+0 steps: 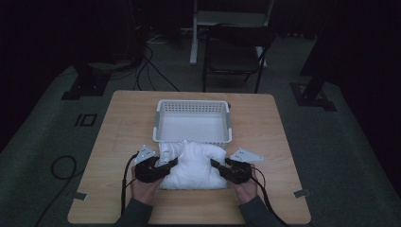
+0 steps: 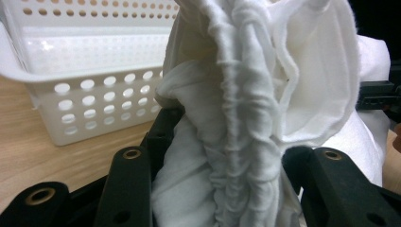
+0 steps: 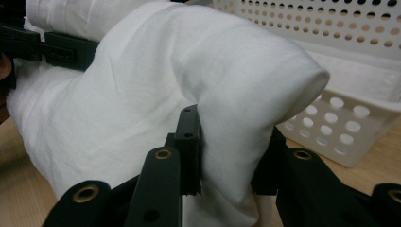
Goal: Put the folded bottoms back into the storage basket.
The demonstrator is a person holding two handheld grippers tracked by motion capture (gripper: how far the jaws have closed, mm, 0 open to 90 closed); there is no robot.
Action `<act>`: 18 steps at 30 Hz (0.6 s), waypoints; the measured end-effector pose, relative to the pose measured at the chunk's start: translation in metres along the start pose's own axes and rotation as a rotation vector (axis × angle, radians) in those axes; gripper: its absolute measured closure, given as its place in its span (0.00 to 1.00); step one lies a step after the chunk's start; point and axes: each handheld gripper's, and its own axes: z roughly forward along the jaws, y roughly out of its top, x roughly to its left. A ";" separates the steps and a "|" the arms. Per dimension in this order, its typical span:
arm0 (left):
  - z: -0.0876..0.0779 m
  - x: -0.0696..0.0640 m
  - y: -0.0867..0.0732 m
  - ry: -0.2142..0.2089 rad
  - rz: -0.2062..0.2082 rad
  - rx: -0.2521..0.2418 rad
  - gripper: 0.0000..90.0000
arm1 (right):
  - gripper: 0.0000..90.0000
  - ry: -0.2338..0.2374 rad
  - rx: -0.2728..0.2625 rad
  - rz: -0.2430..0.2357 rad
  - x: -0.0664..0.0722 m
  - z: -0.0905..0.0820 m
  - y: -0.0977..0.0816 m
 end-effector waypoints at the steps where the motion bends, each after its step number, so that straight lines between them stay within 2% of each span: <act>1: -0.001 -0.001 0.001 0.002 0.000 -0.005 0.59 | 0.78 0.000 -0.003 -0.001 0.001 -0.001 0.001; 18: -0.013 -0.009 0.013 0.016 0.009 -0.036 0.59 | 0.78 0.001 -0.023 -0.033 0.004 -0.008 0.018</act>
